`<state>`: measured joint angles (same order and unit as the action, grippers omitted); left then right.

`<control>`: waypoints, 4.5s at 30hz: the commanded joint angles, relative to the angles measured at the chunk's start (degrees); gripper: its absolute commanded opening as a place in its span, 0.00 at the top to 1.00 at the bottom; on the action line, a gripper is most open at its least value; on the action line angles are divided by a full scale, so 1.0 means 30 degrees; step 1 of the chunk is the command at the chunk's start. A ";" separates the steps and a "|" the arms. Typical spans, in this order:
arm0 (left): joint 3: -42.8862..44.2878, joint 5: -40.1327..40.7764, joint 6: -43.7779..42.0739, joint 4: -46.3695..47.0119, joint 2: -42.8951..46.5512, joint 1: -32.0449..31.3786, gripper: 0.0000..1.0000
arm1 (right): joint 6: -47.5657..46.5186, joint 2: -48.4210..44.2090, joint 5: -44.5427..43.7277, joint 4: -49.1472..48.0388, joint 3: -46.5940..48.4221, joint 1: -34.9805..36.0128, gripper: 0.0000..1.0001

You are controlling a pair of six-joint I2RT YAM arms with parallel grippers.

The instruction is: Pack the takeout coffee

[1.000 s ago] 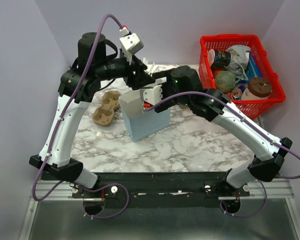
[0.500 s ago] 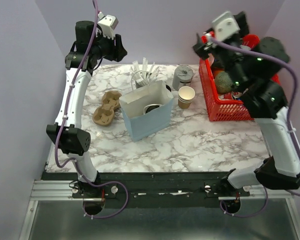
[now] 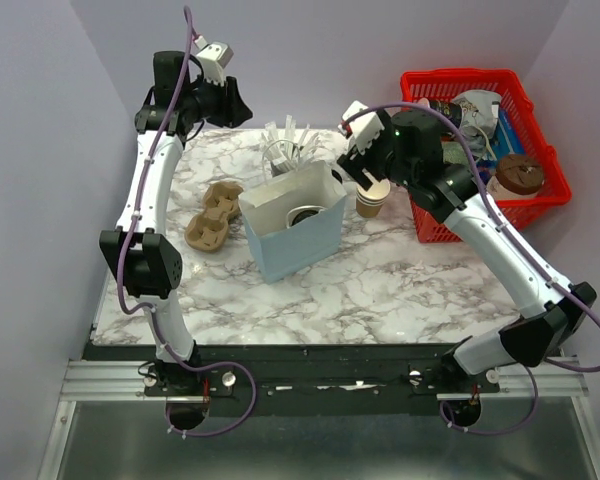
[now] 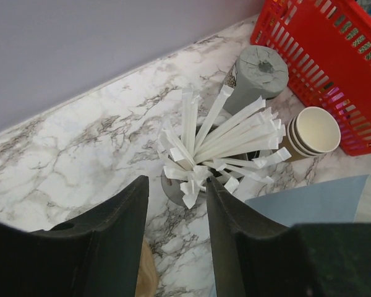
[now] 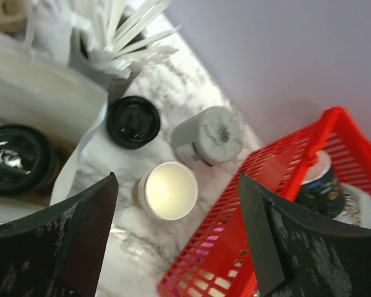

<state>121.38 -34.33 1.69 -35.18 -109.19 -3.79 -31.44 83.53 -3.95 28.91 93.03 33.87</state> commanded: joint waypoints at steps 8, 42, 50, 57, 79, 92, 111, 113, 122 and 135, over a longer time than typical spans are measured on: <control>-0.3516 -0.4141 0.2625 0.1268 -0.0928 0.0883 0.68 | 0.1105 -0.0099 0.2107 0.0676 0.0102 -0.0127 0.14; -0.5978 -0.8099 1.1330 0.7800 -0.2804 0.1528 0.66 | 0.0139 0.0136 0.1403 0.0824 -0.0103 -0.0127 0.14; -0.6505 -0.8040 1.1271 0.7566 -0.2658 0.1557 0.68 | 0.0022 0.0166 0.1403 0.0824 -0.0045 -0.0098 0.14; -0.6740 -0.8099 1.1330 0.7595 -0.2452 0.1528 0.70 | -0.0037 0.0253 0.1403 0.0824 -0.0074 -0.0127 0.14; -0.7414 -0.8889 1.2325 0.8122 -0.1751 0.1527 0.98 | -0.0330 0.0547 0.1432 0.0765 0.0248 -0.0127 0.14; -0.6125 -1.0412 1.4697 1.0786 0.1500 0.1615 1.00 | -0.0448 0.1044 0.1637 0.0590 0.1331 -0.0127 0.14; -0.4191 -1.2405 1.8569 1.6475 0.6305 0.1469 1.00 | 0.1865 0.2596 -0.0499 -0.2046 0.3704 -0.1180 0.08; -0.4045 -1.2435 1.8304 1.6152 0.6890 0.1382 1.00 | 0.2306 0.2714 -0.0589 -0.2077 0.3880 -0.1766 0.07; -0.4601 -1.3401 1.5699 1.2871 0.8912 -0.0491 1.00 | 0.2599 0.3066 -0.0180 -0.2106 0.3472 -0.2793 0.07; -0.6153 -1.3548 1.4406 1.0965 0.9618 -0.1548 1.00 | 0.2922 0.3038 0.0143 -0.2077 0.2856 -0.2852 0.07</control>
<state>105.19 -73.17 46.19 -0.21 -80.64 -8.14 -23.90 92.31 -3.75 23.94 102.59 25.65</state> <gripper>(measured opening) 0.008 0.933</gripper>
